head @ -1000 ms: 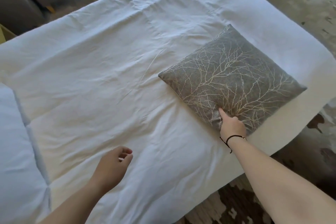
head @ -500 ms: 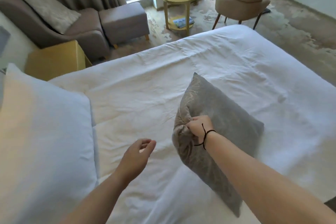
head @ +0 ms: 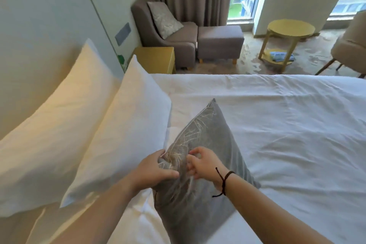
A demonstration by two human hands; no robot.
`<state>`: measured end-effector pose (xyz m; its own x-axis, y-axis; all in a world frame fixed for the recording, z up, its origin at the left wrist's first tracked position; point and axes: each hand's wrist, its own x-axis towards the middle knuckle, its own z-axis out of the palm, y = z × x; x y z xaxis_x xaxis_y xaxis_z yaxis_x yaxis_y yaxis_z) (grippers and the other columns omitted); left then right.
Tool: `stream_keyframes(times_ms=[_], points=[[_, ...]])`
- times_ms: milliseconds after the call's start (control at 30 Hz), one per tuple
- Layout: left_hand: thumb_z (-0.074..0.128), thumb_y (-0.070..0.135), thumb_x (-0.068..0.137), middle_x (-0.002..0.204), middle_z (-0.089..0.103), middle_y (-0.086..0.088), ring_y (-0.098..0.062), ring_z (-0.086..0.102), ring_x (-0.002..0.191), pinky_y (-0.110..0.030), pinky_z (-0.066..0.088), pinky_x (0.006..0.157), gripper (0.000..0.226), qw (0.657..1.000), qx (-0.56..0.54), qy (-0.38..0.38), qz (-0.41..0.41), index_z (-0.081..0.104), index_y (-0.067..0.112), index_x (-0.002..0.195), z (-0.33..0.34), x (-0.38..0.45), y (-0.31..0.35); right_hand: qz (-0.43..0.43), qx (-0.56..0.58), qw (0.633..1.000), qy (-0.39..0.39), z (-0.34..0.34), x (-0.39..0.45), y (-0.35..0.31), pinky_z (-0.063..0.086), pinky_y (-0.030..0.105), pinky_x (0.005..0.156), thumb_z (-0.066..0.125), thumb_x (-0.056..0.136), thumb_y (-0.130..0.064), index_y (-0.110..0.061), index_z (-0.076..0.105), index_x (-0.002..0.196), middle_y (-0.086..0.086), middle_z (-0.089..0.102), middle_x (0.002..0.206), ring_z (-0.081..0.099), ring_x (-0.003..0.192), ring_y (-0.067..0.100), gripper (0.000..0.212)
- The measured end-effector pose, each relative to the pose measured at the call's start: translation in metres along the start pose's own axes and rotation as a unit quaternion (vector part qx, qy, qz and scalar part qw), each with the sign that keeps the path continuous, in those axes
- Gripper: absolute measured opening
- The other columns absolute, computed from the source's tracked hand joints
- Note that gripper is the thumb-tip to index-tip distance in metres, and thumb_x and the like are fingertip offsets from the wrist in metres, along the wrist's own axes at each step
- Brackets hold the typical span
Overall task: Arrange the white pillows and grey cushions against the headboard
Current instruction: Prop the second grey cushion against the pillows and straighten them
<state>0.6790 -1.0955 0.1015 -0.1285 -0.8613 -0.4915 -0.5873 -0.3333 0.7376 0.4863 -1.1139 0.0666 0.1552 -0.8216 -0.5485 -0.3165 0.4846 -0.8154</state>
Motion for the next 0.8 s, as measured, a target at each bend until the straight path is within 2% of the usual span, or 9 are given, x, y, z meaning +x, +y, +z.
stream_keyframes(times_ms=[100, 167, 233, 300, 367, 467, 633, 700, 800], points=[[0.087, 0.039, 0.062, 0.096, 0.074, 0.011, -0.01, 0.07, 0.092, -0.031, 0.06, 0.074, 0.041, 0.999, -0.023, -0.01, -0.02, 0.07, 0.032, 0.099, -0.004, -0.005, -0.016, -0.134, -0.325, 0.936, 0.039, -0.034, 0.022, -0.015, 0.049, 0.029, 0.08, 0.069, 0.081, -0.049, -0.029, 0.046, 0.131, -0.005, 0.06, 0.11, 0.058, 0.095, 0.013, 0.058], [0.085, 0.038, 0.061, 0.084, 0.076, -0.001, -0.016, 0.073, 0.081, -0.031, 0.059, 0.065, 0.033, 1.0, -0.012, -0.015, -0.022, 0.075, 0.022, 0.088, -0.003, -0.01, -0.018, -0.209, -0.43, 0.878, 0.004, -0.051, 0.038, -0.033, 0.041, 0.039, 0.103, 0.073, 0.068, -0.063, -0.039, 0.032, 0.142, -0.003, 0.041, 0.143, 0.042, 0.128, 0.019, 0.088], [0.084, 0.038, 0.061, 0.078, 0.074, -0.005, -0.017, 0.072, 0.077, -0.031, 0.056, 0.063, 0.028, 1.0, 0.014, -0.007, -0.025, 0.075, 0.018, 0.078, 0.001, -0.012, -0.021, -0.219, -0.513, 0.826, -0.077, -0.062, 0.054, -0.049, 0.015, 0.054, 0.117, 0.072, 0.056, -0.075, -0.049, 0.018, 0.146, -0.009, 0.014, 0.16, 0.009, 0.147, 0.021, 0.109], [0.083, 0.035, 0.066, 0.066, 0.07, 0.005, -0.006, 0.068, 0.067, -0.021, 0.05, 0.056, 0.014, 0.999, 0.043, 0.003, -0.017, 0.073, 0.026, 0.065, 0.006, -0.014, -0.027, -0.178, -0.596, 0.77, -0.143, -0.064, 0.065, -0.057, 0.0, 0.059, 0.117, 0.073, 0.049, -0.078, -0.051, 0.013, 0.147, -0.013, 0.013, 0.16, -0.003, 0.148, 0.02, 0.118], [0.08, 0.032, 0.072, 0.052, 0.06, 0.013, 0.001, 0.058, 0.053, -0.013, 0.041, 0.049, 0.022, 0.998, 0.057, 0.019, -0.009, 0.066, 0.031, 0.054, 0.012, -0.016, -0.033, -0.152, -0.671, 0.705, -0.171, -0.061, 0.07, -0.058, 0.008, 0.059, 0.115, 0.076, 0.05, -0.075, -0.047, 0.026, 0.145, -0.009, 0.036, 0.152, 0.018, 0.145, 0.022, 0.11], [0.072, 0.032, 0.08, 0.046, 0.047, 0.01, -0.002, 0.047, 0.046, -0.016, 0.037, 0.047, 0.036, 0.996, 0.057, 0.064, -0.011, 0.055, 0.023, 0.05, 0.015, -0.016, -0.041, -0.179, -0.725, 0.651, -0.133, -0.051, 0.07, -0.058, 0.031, 0.049, 0.104, 0.077, 0.059, -0.067, -0.035, 0.058, 0.113, -0.009, 0.064, 0.113, 0.055, 0.111, 0.02, 0.066], [0.062, 0.032, 0.09, 0.048, 0.038, 0.008, -0.013, 0.043, 0.049, -0.033, 0.041, 0.053, 0.045, 0.992, 0.009, 0.127, 0.019, 0.042, 0.018, 0.052, 0.0, -0.01, -0.036, -0.237, -0.707, 0.665, -0.046, -0.054, 0.064, -0.072, 0.052, 0.038, 0.078, 0.062, 0.079, -0.022, -0.022, 0.054, 0.073, -0.001, 0.063, 0.078, 0.06, 0.074, 0.024, 0.01], [0.061, 0.034, 0.092, 0.047, 0.037, 0.009, -0.013, 0.042, 0.049, -0.033, 0.038, 0.054, 0.047, 0.988, -0.025, 0.148, 0.04, 0.04, 0.018, 0.052, -0.011, -0.01, -0.022, -0.247, -0.699, 0.671, -0.027, -0.062, 0.062, -0.093, 0.053, 0.038, 0.077, 0.054, 0.076, -0.012, -0.021, 0.053, 0.07, 0.0, 0.062, 0.075, 0.059, 0.072, 0.024, 0.011], [0.06, 0.038, 0.093, 0.052, 0.045, 0.0, -0.022, 0.05, 0.051, -0.036, 0.041, 0.053, 0.048, 0.978, -0.079, 0.183, 0.067, 0.048, 0.01, 0.056, -0.037, -0.011, 0.003, -0.301, -0.689, 0.658, 0.025, -0.071, 0.063, -0.143, 0.043, 0.04, 0.094, 0.056, 0.074, -0.011, -0.024, 0.047, 0.064, -0.007, 0.056, 0.07, 0.052, 0.07, 0.016, 0.018]])
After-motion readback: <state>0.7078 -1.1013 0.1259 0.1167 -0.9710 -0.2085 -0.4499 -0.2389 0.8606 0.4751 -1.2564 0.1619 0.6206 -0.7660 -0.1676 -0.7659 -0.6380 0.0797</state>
